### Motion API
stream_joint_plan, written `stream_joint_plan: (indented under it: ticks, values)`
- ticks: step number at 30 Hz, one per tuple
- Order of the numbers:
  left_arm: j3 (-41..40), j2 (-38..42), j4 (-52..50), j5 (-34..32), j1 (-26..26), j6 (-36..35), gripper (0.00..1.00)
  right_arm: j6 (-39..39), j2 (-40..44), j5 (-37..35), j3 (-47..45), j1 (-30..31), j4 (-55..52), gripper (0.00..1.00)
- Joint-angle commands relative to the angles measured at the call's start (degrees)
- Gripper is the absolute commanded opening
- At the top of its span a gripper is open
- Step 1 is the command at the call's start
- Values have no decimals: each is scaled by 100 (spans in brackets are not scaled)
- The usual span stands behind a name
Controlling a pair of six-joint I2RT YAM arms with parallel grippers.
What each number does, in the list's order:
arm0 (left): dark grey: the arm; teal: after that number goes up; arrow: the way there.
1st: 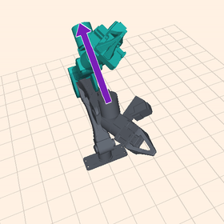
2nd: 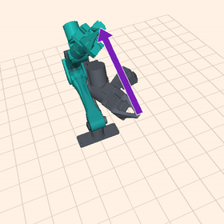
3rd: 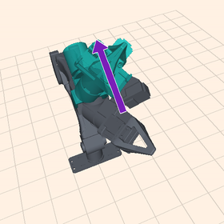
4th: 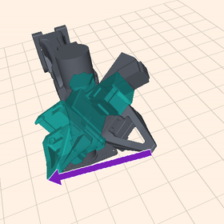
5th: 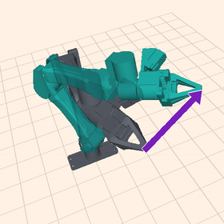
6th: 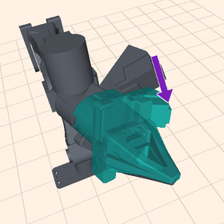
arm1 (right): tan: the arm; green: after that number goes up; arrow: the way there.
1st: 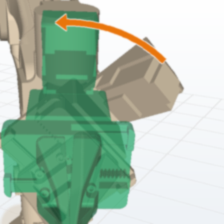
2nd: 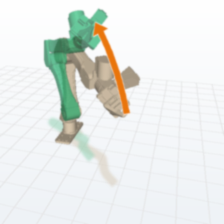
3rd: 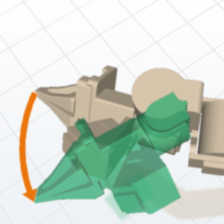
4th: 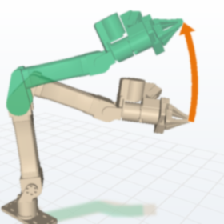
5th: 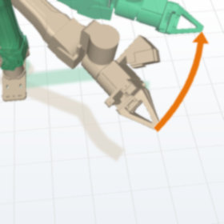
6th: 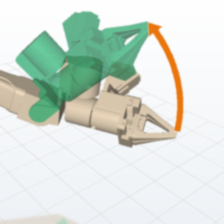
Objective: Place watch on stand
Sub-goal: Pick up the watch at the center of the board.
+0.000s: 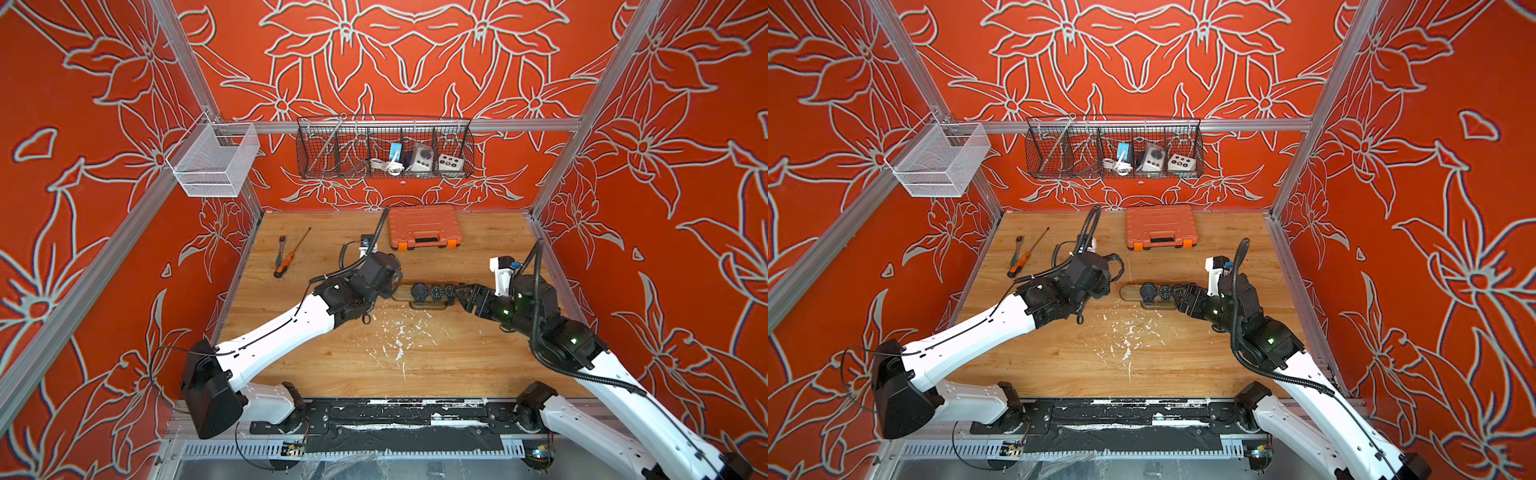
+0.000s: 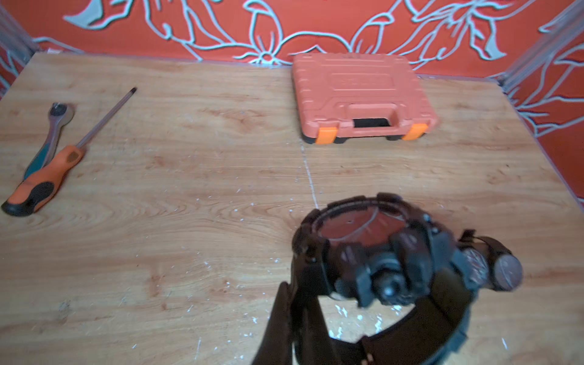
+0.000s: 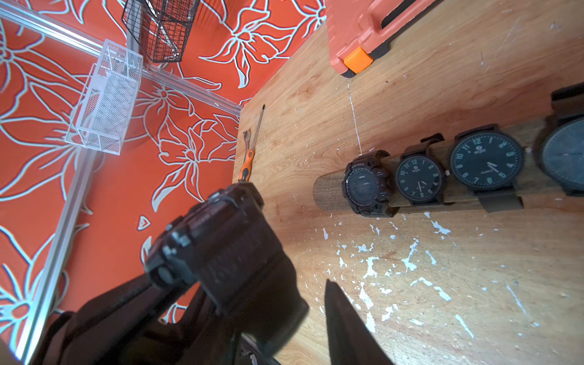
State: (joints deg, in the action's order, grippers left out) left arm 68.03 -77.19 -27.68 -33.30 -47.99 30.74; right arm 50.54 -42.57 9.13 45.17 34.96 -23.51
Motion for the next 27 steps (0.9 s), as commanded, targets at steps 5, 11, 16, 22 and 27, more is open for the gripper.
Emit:
stream_joint_plan:
  ticks: [5, 11, 16, 22, 27]
  values:
    - [563, -546, -73, -1040, -856, -252, 0, 1020, -31, -356, -296, 415, 714, 66]
    - [776, -782, 50, -1047, -1198, -217, 0, 1286, -143, -511, -360, 674, 950, 61]
    - [905, -922, 124, -1071, -1425, -246, 0, 1467, -201, -645, -472, 798, 1186, 60]
    - [958, -1019, 247, -1125, -1629, -301, 0, 1647, -427, -534, -548, 901, 1428, 56]
    - [1018, -1122, 281, -1223, -1773, -369, 0, 1600, -423, -649, -563, 929, 1422, 52]
